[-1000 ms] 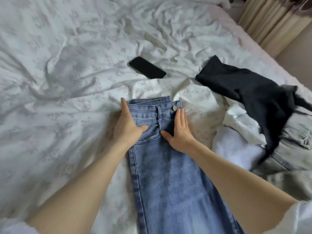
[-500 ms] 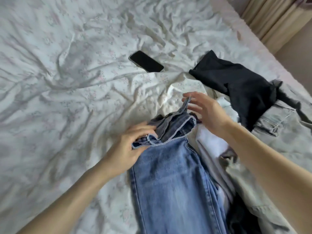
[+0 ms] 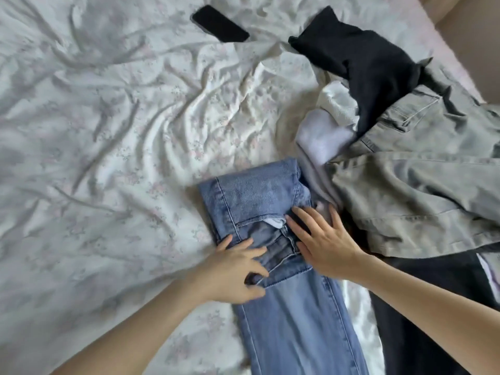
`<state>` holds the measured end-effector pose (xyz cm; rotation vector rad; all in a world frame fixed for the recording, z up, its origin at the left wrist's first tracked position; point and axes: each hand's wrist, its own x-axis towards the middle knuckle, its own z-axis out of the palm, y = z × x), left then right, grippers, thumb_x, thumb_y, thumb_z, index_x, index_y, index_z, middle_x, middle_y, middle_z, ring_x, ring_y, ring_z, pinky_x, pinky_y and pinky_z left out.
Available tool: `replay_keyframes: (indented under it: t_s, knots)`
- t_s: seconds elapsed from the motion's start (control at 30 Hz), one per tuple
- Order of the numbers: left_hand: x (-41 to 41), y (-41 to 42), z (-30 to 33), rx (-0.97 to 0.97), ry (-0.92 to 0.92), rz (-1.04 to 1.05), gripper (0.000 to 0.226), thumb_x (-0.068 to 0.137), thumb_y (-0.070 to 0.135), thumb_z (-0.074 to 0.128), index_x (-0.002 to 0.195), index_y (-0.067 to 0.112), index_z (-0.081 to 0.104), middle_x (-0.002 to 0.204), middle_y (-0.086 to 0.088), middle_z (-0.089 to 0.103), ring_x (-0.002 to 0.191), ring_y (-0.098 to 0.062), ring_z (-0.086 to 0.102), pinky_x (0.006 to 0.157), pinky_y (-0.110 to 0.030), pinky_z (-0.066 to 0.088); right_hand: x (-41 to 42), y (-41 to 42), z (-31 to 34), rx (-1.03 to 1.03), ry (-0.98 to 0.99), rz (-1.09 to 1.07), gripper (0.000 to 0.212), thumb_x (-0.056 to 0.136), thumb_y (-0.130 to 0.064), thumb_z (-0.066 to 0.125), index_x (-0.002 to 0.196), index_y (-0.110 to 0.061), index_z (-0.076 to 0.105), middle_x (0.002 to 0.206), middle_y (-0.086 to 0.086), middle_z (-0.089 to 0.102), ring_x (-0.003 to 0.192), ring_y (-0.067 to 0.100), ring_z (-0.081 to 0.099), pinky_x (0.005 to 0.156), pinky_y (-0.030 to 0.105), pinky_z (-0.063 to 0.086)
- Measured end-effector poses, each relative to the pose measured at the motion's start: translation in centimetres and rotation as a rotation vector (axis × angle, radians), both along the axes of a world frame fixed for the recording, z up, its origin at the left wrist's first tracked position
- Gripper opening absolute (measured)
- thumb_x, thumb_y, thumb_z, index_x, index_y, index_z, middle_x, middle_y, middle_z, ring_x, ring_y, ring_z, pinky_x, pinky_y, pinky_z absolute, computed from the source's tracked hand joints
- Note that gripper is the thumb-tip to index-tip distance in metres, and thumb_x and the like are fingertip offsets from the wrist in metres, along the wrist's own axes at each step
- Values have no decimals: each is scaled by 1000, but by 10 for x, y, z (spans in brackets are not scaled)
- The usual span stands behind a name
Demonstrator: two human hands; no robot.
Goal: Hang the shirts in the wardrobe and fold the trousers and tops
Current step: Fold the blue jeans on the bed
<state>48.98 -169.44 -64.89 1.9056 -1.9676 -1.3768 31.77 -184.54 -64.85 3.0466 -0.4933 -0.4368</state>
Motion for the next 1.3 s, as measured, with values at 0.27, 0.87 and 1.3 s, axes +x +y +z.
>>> replay_keyframes:
  t_s: [0.27,0.87,1.3]
  knots:
    - [80,-73,-11,14,-286,514,94,79,54,64,149,23,10,154,-7,21,139,-28,23,111,-45,25,94,-72,10,306,135,-170,99,79,-40,66,148,-30,-3,156,-1,8,144,20,2,114,55,6]
    - [112,-105,124,-189,-391,701,29,76,26,75,78,16,48,92,-5,58,77,-21,53,58,-27,34,148,-90,120,-30,-164,-216,16,80,-19,58,89,-23,46,98,1,62,95,25,53,78,38,29]
    - [-50,28,82,-686,-412,392,46,39,7,78,83,4,63,108,-10,68,87,-27,61,65,-30,54,-21,2,87,-6,-430,34,23,61,-12,59,83,-6,64,108,13,65,103,33,62,93,39,42]
